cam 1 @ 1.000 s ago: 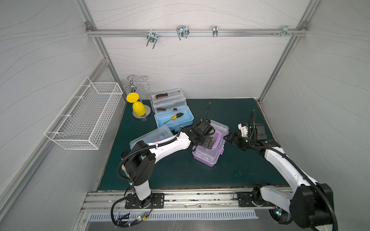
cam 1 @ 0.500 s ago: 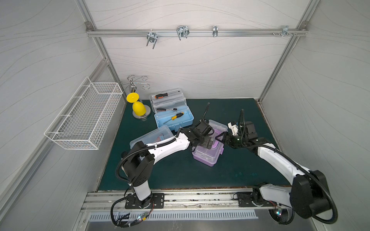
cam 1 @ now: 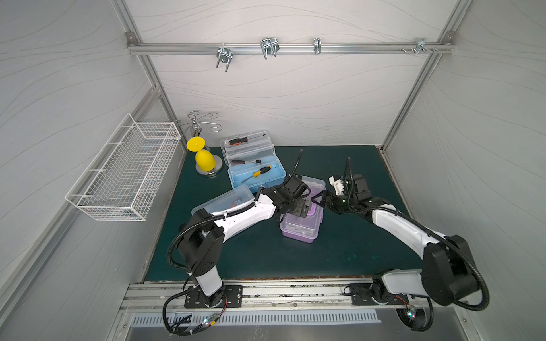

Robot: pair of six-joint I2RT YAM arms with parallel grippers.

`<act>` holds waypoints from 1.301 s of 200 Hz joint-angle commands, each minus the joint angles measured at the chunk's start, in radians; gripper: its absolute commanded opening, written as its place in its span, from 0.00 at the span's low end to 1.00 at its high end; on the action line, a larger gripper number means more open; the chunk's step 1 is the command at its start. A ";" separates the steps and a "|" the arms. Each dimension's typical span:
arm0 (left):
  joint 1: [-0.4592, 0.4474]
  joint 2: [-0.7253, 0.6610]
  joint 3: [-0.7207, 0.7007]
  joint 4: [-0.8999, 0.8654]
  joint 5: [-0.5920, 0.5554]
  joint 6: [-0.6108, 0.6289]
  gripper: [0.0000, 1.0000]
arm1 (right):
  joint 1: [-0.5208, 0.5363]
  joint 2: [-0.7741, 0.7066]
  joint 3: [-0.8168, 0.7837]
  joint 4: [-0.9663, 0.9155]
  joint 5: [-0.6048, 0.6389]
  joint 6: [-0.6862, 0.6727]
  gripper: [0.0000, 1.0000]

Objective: Close toolboxes
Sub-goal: Fasten the toolbox latch on the toolbox.

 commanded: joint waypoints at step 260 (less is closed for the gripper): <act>0.022 0.002 -0.096 -0.150 0.004 0.022 0.97 | 0.293 0.117 -0.298 0.359 0.706 -0.030 0.61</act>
